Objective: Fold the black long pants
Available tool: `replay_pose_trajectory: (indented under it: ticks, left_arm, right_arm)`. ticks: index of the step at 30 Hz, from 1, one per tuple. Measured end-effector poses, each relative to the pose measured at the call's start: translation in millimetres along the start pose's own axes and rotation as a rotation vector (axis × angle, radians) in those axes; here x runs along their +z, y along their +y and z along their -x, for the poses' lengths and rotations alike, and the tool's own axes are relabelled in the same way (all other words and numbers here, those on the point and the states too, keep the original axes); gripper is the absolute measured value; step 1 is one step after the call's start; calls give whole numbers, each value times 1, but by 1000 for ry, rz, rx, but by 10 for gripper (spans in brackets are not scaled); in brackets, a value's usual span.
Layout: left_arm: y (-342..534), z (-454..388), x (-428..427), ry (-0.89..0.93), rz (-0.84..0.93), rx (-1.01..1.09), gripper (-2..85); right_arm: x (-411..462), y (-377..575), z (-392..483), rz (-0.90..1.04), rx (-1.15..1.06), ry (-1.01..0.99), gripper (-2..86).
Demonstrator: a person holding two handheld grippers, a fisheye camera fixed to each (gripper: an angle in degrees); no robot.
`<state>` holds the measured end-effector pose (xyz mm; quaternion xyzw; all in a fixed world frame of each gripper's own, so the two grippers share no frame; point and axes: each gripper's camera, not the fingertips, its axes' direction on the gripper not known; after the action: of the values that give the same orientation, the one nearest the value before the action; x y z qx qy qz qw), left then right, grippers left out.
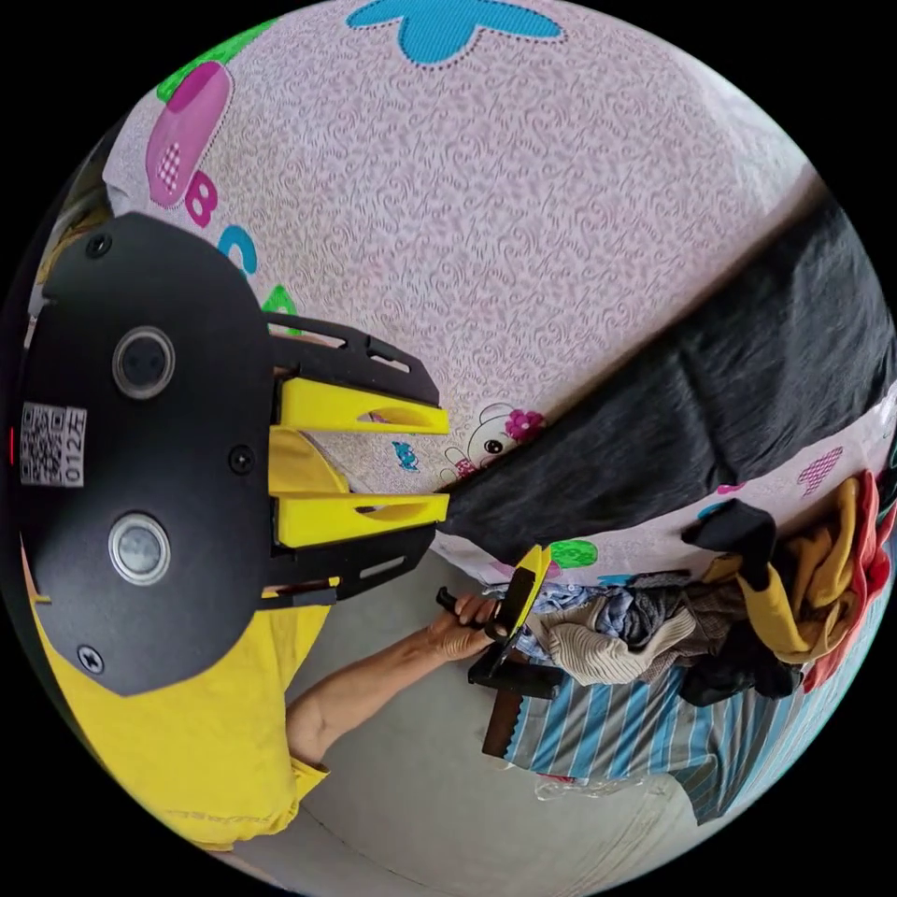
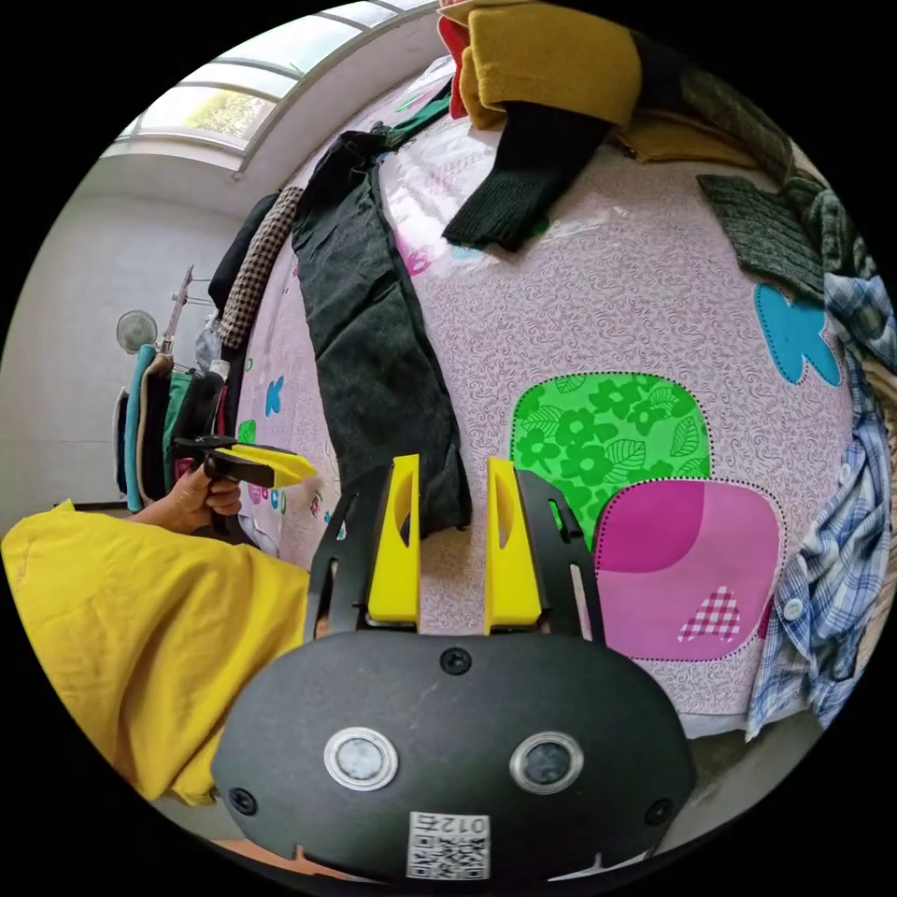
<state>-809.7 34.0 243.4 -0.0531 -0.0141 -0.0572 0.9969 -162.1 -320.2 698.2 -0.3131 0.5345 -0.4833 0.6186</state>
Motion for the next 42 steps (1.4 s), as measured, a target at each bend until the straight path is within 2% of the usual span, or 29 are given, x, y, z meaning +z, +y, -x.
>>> replay_pose_trajectory:
  ticks: [3,6,13,23,26,30,34,39,42]
  left_arm:
    - [-8,2,17,27,-37,-51,89]
    - [-12,14,35,139,-78,-148,84]
    - [-6,38,48,180,-181,-308,54]
    - [-25,90,62,377,-138,-279,22]
    - [-21,93,50,355,-88,-204,13]
    - [7,104,32,288,45,-143,11]
    - [54,137,21,259,102,-179,12]
    - [122,200,12,362,-21,-339,24]
    - [142,218,16,389,-75,-364,43]
  right_arm:
    - [-3,4,4,-21,-18,36,80]
    - [-5,8,-2,-22,7,-30,77]
    - [-15,11,-17,-27,36,-126,77]
    - [-29,14,-52,12,117,-327,29]
    - [-34,26,-58,27,165,-447,26]
    - [-22,55,-37,126,172,-528,23]
    - [9,82,-3,239,150,-570,22]
    - [51,101,39,313,135,-562,25]
    - [57,103,42,311,159,-528,28]
